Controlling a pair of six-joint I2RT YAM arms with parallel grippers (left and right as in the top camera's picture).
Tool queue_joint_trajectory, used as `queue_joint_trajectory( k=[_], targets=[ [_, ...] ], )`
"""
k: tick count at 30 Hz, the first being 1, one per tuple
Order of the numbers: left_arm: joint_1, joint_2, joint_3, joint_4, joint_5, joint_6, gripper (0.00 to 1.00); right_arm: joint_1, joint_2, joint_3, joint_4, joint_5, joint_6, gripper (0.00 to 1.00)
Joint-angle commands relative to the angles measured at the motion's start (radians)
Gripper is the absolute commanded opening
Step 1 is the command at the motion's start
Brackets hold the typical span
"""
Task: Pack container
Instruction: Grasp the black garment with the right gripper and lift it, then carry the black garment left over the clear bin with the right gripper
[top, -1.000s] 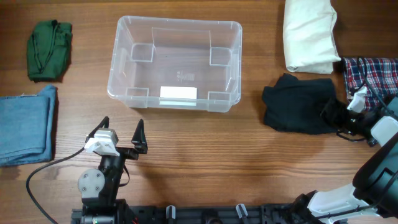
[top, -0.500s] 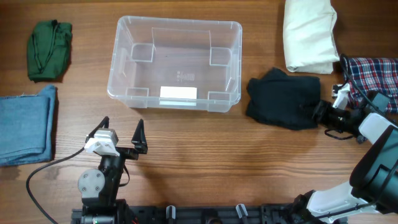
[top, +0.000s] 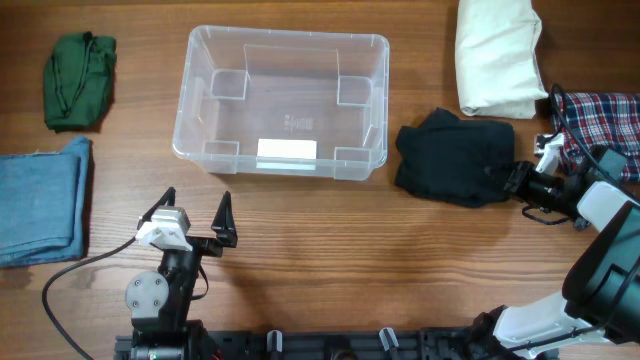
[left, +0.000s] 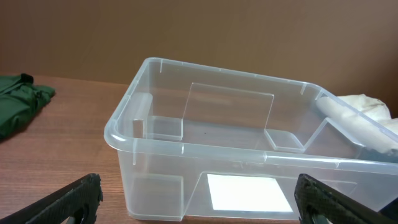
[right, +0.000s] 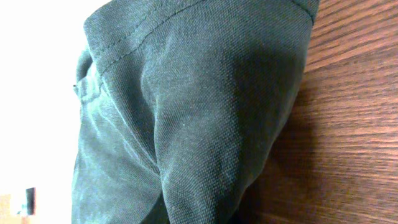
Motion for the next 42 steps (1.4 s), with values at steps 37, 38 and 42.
queue_joint_trajectory(
  k=[37,38,42],
  targets=[
    [0.006,-0.007,-0.001,-0.009,-0.002,-0.008,1.00,0.293,-0.428,0.549,-0.358,0.196,0.192,0.04],
    [0.006,-0.007,-0.001,-0.009,-0.002,-0.008,1.00,0.293,-0.428,0.567,-0.368,0.196,0.191,0.04],
    [0.006,-0.007,-0.001,-0.009,-0.002,-0.008,1.00,0.293,-0.428,0.626,-0.397,0.196,0.191,0.04]
  ],
)
